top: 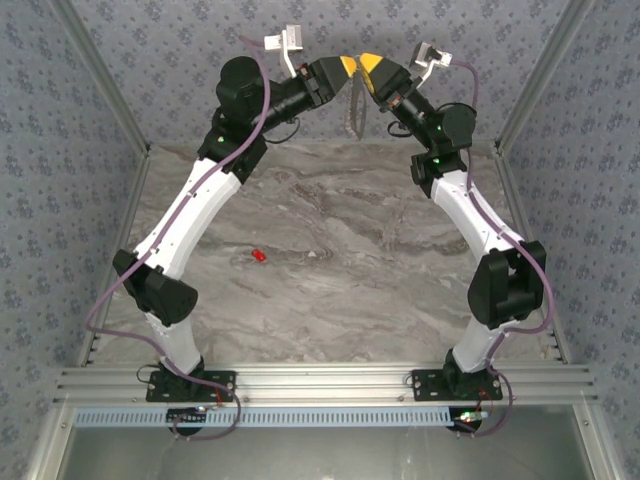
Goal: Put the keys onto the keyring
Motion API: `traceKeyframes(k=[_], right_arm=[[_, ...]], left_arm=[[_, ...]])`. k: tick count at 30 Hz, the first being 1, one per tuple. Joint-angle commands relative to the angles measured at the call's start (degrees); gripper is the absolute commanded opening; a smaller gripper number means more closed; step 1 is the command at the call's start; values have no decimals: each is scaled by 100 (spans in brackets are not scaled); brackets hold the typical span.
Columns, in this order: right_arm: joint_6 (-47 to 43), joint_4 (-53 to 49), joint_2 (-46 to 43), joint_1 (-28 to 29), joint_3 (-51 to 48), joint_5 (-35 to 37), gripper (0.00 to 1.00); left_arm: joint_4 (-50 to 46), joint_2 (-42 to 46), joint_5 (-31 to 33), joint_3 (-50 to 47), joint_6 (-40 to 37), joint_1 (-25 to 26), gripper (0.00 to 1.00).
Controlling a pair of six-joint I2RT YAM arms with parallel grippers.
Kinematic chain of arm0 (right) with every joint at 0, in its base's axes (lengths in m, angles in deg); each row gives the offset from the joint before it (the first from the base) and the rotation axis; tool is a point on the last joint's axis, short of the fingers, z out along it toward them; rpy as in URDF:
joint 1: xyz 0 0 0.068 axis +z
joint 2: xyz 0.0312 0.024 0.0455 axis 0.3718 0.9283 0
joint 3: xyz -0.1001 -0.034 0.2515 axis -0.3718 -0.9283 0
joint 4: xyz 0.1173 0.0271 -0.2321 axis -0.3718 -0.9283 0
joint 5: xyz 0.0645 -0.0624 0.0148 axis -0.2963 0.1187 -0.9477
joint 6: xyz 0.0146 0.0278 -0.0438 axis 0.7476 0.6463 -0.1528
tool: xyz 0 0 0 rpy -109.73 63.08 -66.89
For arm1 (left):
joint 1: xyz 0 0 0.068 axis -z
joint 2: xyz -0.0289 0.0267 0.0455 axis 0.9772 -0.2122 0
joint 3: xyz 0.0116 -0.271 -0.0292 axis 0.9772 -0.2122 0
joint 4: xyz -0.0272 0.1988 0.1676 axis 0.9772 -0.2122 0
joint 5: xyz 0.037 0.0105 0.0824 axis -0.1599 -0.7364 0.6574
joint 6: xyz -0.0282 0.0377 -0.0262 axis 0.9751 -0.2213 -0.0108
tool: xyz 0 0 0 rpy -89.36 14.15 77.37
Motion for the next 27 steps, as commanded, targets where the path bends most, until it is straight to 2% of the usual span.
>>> traceKeyframes(k=[1, 21, 27], right_arm=[[-87, 152, -249, 45, 99, -56, 0], [-152, 35, -237, 164, 69, -57, 0], [-149, 26, -202, 180, 102, -64, 0]], left_arm=[[40, 242, 38, -124, -176, -52, 36], [353, 418, 58, -440, -129, -129, 36], [477, 453, 69, -449, -91, -173, 39]])
